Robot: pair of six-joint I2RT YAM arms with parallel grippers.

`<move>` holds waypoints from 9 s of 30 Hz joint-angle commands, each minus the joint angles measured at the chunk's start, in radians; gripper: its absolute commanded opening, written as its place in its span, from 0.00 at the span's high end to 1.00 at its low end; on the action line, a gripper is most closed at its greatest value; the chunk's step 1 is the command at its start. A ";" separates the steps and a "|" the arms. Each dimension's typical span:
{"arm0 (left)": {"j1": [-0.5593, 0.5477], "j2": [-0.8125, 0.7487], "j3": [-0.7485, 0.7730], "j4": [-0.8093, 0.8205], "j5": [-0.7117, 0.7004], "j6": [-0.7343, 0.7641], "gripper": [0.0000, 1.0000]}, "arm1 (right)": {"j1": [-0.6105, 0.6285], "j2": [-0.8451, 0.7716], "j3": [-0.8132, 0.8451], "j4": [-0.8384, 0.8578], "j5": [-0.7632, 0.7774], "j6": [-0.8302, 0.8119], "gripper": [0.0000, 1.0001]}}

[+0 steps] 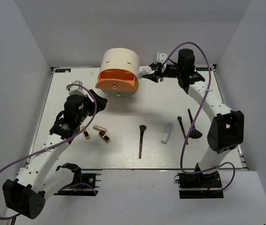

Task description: Organize the makeup

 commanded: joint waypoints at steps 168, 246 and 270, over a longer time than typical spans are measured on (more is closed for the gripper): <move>0.036 0.355 0.337 0.453 0.723 0.751 0.97 | 0.184 0.336 0.296 1.167 -0.357 1.533 0.11; 0.149 0.746 0.829 -0.215 0.708 1.426 0.50 | -0.158 0.107 -0.253 1.625 -0.395 1.732 0.11; 0.139 0.561 0.714 0.163 0.509 1.142 0.39 | -0.167 0.136 -0.212 1.567 -0.478 1.681 0.11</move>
